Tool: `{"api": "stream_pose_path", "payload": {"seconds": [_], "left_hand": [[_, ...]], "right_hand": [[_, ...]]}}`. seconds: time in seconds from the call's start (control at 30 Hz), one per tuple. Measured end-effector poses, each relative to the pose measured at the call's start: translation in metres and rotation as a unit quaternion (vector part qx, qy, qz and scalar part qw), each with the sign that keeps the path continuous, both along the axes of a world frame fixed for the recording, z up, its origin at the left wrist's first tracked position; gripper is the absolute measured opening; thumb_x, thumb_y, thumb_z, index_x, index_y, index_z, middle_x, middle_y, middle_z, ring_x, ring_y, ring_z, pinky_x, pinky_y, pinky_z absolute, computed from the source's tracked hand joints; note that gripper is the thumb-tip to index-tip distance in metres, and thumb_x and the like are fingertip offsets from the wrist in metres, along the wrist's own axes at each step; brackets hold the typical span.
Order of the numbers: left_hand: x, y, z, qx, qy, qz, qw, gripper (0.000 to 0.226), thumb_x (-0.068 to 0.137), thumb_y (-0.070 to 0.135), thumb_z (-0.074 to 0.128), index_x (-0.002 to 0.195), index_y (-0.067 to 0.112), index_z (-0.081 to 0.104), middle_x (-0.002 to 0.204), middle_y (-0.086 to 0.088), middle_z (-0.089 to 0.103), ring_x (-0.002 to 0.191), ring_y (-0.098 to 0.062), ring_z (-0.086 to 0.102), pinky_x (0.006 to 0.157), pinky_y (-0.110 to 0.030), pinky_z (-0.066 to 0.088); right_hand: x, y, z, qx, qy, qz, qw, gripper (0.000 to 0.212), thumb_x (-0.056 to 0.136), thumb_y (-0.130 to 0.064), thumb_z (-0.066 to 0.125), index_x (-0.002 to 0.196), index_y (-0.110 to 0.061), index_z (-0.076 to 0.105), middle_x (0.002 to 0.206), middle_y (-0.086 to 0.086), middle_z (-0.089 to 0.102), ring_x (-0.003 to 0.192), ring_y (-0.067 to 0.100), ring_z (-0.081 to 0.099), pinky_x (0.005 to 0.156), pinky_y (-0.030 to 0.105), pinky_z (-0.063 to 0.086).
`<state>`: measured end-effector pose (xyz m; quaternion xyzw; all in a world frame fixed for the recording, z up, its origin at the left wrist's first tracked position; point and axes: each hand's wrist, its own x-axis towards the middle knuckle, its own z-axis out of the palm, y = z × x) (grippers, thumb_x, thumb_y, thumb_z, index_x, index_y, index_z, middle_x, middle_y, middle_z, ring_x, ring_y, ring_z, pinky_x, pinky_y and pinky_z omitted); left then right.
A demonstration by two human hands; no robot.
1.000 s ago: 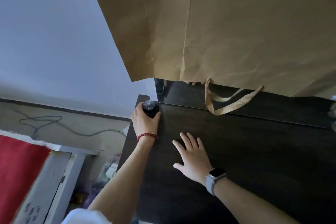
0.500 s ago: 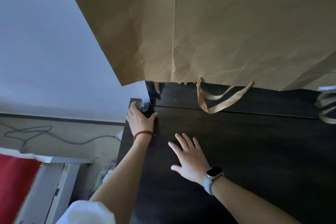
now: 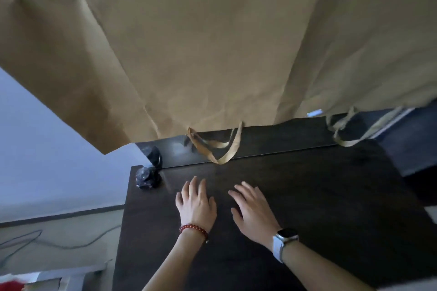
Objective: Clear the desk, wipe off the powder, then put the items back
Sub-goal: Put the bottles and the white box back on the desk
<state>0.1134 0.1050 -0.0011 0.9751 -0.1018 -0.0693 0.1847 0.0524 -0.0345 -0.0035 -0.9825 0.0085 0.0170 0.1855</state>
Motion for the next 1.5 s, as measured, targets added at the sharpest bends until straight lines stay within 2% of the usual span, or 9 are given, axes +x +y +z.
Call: {"api": "stream_pose_path", "payload": {"seconds": [0.3, 0.5, 0.6, 0.77, 0.93, 1.1, 1.2, 1.3, 1.5], "left_hand": [[-0.088, -0.244, 0.044, -0.001, -0.041, -0.213, 0.976, 0.05, 0.086, 0.027, 0.052, 0.134, 0.017, 0.041, 0.145, -0.003, 0.037, 0.136, -0.026, 0.028, 0.11, -0.048, 0.02], [-0.193, -0.408, 0.064, -0.013, -0.051, -0.332, 0.942, 0.041, 0.058, 0.028, 0.062, 0.097, 0.015, 0.067, 0.1, -0.004, 0.07, 0.088, -0.027, 0.068, 0.07, -0.046, 0.054], [-0.226, -0.473, 0.076, -0.062, -0.048, -0.373, 0.925, 0.044, 0.068, 0.022, 0.071, 0.11, 0.015, 0.063, 0.114, -0.005, 0.064, 0.102, -0.028, 0.062, 0.082, -0.044, 0.05], [-0.237, -0.552, 0.088, -0.051, -0.072, -0.4, 0.912, 0.049, 0.09, 0.032, 0.043, 0.137, 0.022, 0.034, 0.146, 0.001, 0.031, 0.133, -0.02, 0.029, 0.107, -0.037, 0.026], [-0.206, -0.599, 0.081, -0.047, -0.089, -0.391, 0.915, 0.049, 0.088, 0.029, 0.049, 0.134, 0.017, 0.039, 0.143, -0.004, 0.035, 0.131, -0.025, 0.031, 0.101, -0.044, 0.031], [-0.168, -0.633, 0.082, 0.019, -0.094, -0.367, 0.925, 0.063, 0.085, 0.039, 0.053, 0.138, 0.018, 0.028, 0.146, -0.008, 0.028, 0.133, -0.029, 0.026, 0.102, -0.047, 0.03], [-0.145, -0.653, 0.078, 0.095, -0.055, -0.361, 0.926, 0.089, 0.076, 0.058, 0.056, 0.143, 0.024, 0.008, 0.151, -0.008, 0.01, 0.138, -0.03, 0.012, 0.108, -0.049, 0.022], [-0.126, -0.673, 0.074, 0.122, -0.003, -0.356, 0.926, 0.11, 0.062, 0.068, 0.062, 0.141, 0.035, -0.007, 0.154, -0.006, -0.007, 0.14, -0.032, -0.001, 0.11, -0.054, 0.014], [-0.115, -0.687, 0.077, 0.21, 0.033, -0.358, 0.909, 0.121, 0.056, 0.069, 0.066, 0.139, 0.041, -0.018, 0.152, -0.016, -0.014, 0.14, -0.037, -0.006, 0.111, -0.051, 0.008]], "right_hand": [[-0.149, -0.222, 0.037, -0.05, -0.025, -0.206, 0.977, 0.041, 0.076, -0.036, 0.039, 0.104, -0.022, 0.065, 0.108, -0.002, 0.067, 0.105, 0.02, 0.062, 0.082, 0.039, 0.053], [-0.267, -0.373, 0.054, -0.047, -0.009, -0.313, 0.949, 0.042, 0.077, -0.036, 0.038, 0.103, -0.019, 0.066, 0.104, 0.001, 0.069, 0.102, 0.022, 0.064, 0.082, 0.039, 0.054], [-0.302, -0.43, 0.059, -0.036, -0.012, -0.35, 0.936, 0.042, 0.076, -0.034, 0.038, 0.104, -0.018, 0.065, 0.103, 0.002, 0.069, 0.102, 0.023, 0.064, 0.079, 0.041, 0.056], [-0.325, -0.493, 0.067, 0.0, -0.031, -0.4, 0.916, 0.043, 0.08, -0.033, 0.037, 0.107, -0.014, 0.064, 0.105, 0.008, 0.067, 0.1, 0.027, 0.064, 0.076, 0.037, 0.056], [-0.311, -0.531, 0.064, 0.003, -0.063, -0.415, 0.908, 0.054, 0.086, -0.036, 0.028, 0.128, -0.009, 0.049, 0.129, 0.013, 0.052, 0.126, 0.031, 0.043, 0.102, 0.039, 0.036], [-0.277, -0.56, 0.053, 0.023, -0.068, -0.372, 0.926, 0.057, 0.085, -0.035, 0.024, 0.129, -0.008, 0.047, 0.129, 0.016, 0.051, 0.122, 0.032, 0.045, 0.099, 0.038, 0.038], [-0.254, -0.58, 0.053, 0.015, -0.077, -0.326, 0.942, 0.042, 0.087, -0.02, 0.047, 0.128, -0.008, 0.046, 0.126, 0.015, 0.051, 0.115, 0.03, 0.05, 0.094, 0.035, 0.043], [-0.229, -0.605, 0.055, -0.055, -0.127, -0.258, 0.956, 0.055, 0.072, -0.012, 0.069, 0.123, -0.009, 0.047, 0.126, 0.016, 0.055, 0.116, 0.032, 0.053, 0.09, 0.041, 0.051], [-0.205, -0.641, 0.051, -0.087, -0.079, -0.162, 0.98, 0.068, 0.068, -0.012, 0.07, 0.13, -0.011, 0.043, 0.142, 0.016, 0.041, 0.131, 0.033, 0.038, 0.101, 0.048, 0.034]]}}
